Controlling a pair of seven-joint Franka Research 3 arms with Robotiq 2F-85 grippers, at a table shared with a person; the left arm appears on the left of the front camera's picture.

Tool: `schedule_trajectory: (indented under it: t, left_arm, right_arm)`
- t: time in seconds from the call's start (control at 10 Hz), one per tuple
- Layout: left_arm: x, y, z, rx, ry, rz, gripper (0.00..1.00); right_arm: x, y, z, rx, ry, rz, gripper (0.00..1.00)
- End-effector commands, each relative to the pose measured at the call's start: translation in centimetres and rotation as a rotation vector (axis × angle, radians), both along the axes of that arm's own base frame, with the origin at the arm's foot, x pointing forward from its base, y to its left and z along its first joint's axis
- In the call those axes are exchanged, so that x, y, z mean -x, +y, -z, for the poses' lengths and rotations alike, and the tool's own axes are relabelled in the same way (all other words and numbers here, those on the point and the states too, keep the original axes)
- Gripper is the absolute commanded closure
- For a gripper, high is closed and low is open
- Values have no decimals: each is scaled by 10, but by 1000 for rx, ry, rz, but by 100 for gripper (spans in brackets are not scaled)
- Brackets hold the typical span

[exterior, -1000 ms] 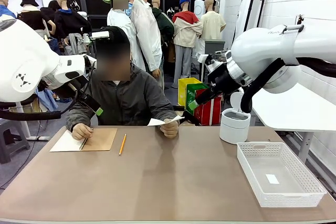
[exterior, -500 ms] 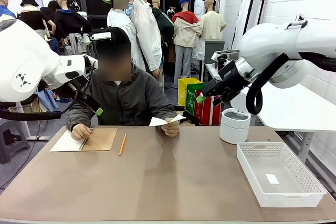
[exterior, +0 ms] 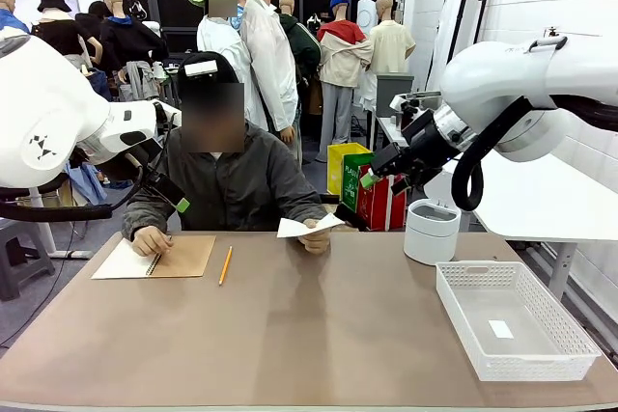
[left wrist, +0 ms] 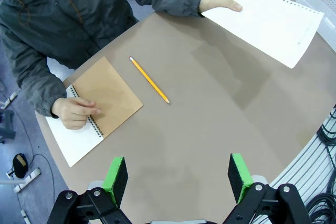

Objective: Sort the paper based on its condition.
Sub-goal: If a person hands you a paper, place it in the Organizing basket , and if it's crumpled, put it in the Trash can.

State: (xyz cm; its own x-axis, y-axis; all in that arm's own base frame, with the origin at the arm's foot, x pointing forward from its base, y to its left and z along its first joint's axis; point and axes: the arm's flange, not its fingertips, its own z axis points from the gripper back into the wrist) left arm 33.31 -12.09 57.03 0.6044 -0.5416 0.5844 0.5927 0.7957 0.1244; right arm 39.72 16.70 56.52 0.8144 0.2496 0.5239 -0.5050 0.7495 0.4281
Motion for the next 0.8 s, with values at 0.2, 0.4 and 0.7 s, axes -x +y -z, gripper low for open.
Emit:
schedule_trajectory:
  t: [0.2, 0.4, 0.7]
  left_arm:
    - [0, 1, 0, 0, 1, 0, 0]
    - [0, 1, 0, 0, 1, 0, 0]
    - [0, 1, 0, 0, 1, 0, 0]
  right_arm:
    - [-37, -27, 39, -333, 476, 355, 0]
    - [-49, -39, 60, -508, 656, 419, 0]
    - [-65, -54, 86, -681, 876, 427, 0]
